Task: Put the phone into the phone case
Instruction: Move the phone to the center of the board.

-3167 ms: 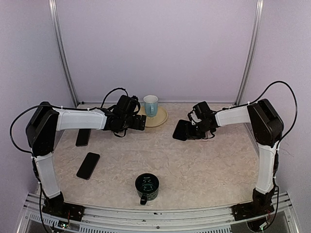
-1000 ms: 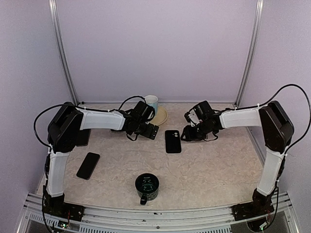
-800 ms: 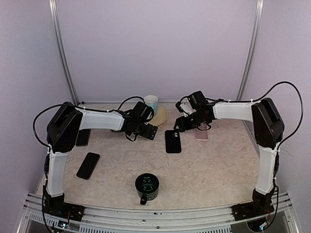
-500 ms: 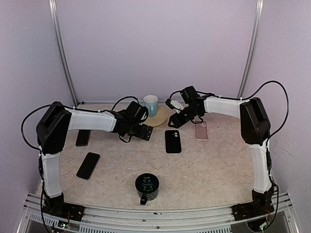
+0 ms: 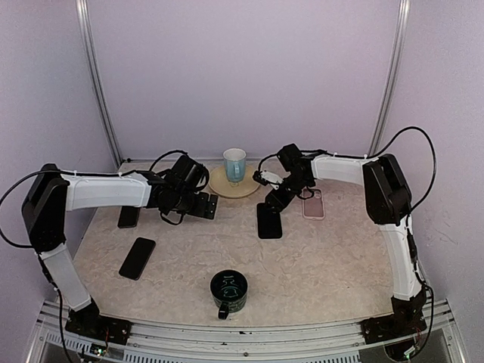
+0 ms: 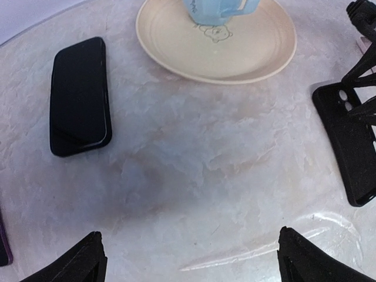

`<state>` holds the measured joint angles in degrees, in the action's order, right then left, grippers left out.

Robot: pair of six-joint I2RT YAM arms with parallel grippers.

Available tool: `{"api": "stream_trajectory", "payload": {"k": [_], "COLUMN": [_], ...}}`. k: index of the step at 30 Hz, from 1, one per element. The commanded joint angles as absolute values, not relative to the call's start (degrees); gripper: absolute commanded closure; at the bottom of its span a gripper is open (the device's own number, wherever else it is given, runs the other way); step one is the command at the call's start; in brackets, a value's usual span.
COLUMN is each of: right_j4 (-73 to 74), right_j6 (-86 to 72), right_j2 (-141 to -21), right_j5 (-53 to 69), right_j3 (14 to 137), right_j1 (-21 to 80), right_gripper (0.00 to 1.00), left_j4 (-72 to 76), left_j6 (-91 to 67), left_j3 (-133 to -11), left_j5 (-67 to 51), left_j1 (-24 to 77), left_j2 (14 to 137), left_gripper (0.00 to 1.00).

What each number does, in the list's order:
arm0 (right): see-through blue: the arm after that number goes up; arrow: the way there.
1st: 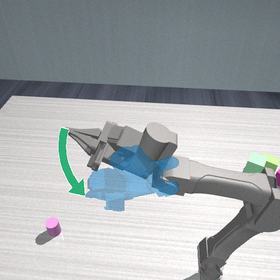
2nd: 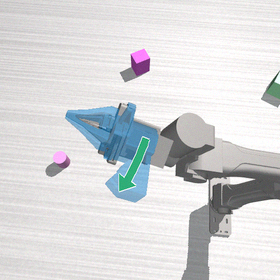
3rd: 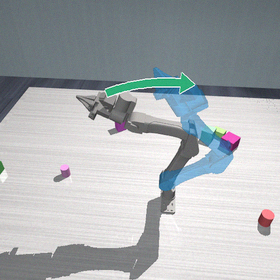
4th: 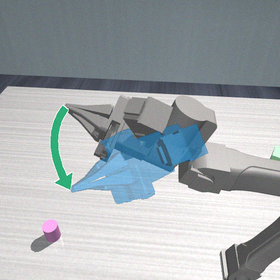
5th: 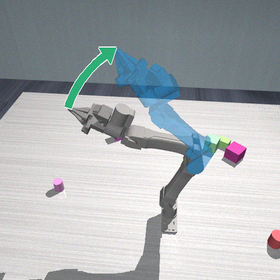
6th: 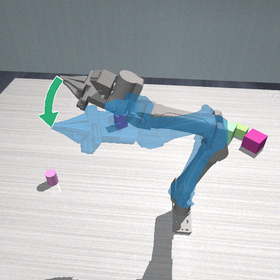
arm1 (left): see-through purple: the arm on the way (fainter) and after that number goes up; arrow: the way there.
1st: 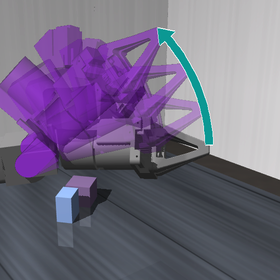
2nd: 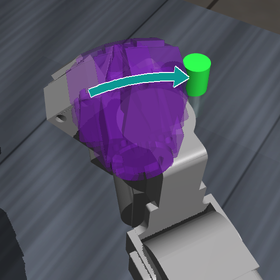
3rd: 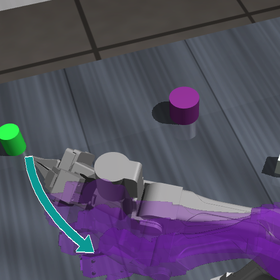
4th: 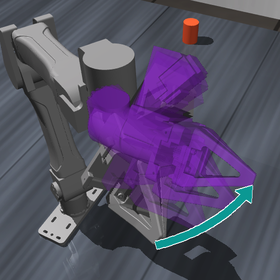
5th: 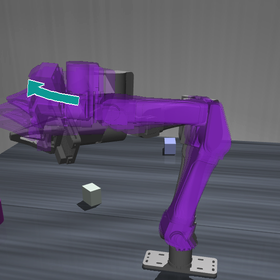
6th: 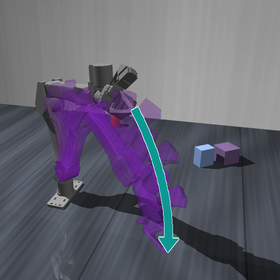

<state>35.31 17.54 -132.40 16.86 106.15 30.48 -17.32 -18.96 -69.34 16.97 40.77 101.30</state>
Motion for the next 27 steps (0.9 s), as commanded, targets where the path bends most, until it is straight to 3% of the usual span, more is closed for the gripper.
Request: {"api": "stream_trajectory", "payload": {"k": [1, 7, 27], "right_j4": [37.5, 37.1, 34.9], "right_j6": [20.3, 20.6, 20.0], "right_j2": [-133.6, -134.1, -132.0], "right_j5": [18.7, 17.1, 17.6], "right_j3": [106.7, 106.6, 108.2], "right_j1": [30.2, 30.0, 29.4], "right_gripper": [0.50, 0.55, 0.54], "left_j4": [-25.6, -31.9, -34.8], "left_j6": [-23.6, -26.4, -33.6], "left_j3": [-68.1, -65.2, -48.0], "left_j5": [17.8, 19.3, 20.7], "left_j1": [40.3, 39.8, 33.7], "left_j2": [98.5, 97.0, 85.4], "left_gripper": [0.01, 0.01, 0.01]}}
